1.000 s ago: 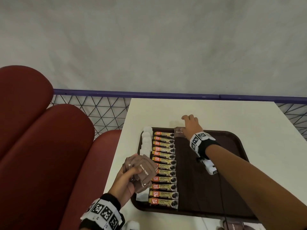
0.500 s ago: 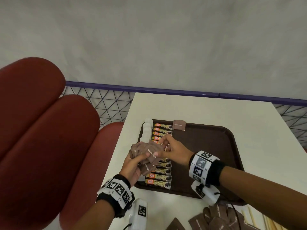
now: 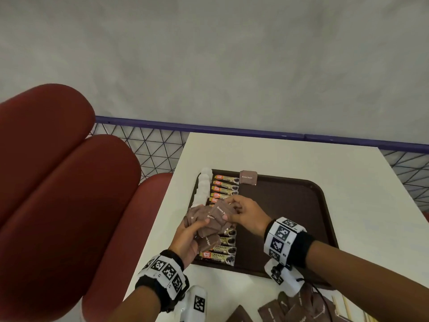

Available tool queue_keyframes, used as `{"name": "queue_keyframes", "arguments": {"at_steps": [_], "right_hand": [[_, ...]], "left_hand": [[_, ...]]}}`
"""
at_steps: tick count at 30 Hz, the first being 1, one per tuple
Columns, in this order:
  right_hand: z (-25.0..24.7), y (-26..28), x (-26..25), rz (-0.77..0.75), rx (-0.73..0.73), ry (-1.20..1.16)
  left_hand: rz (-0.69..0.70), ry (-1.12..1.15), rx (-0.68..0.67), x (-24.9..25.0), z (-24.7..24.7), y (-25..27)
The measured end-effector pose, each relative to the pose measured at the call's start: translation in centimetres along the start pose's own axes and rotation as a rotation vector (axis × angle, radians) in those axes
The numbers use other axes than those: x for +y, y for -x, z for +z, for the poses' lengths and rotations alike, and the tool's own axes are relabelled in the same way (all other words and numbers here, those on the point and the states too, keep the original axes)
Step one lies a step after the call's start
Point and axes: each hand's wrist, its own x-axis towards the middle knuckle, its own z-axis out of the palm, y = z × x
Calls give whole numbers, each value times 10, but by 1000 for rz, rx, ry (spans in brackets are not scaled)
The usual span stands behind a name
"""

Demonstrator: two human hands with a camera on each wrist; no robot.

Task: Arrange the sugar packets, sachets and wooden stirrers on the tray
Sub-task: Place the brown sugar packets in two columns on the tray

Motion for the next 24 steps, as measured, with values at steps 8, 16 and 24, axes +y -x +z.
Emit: {"name": "queue_keyframes", "arguments": {"at_steps": [8, 16, 24], "right_hand": [[-17, -10, 12, 96, 116, -104], [-73, -55, 37, 246, 447, 312], [-77, -104, 56, 338, 537, 229]], "left_hand": [[3, -15, 4, -1, 3, -8], [9, 4, 45, 5, -17, -15], [-3, -1, 31, 12, -23, -22]]}}
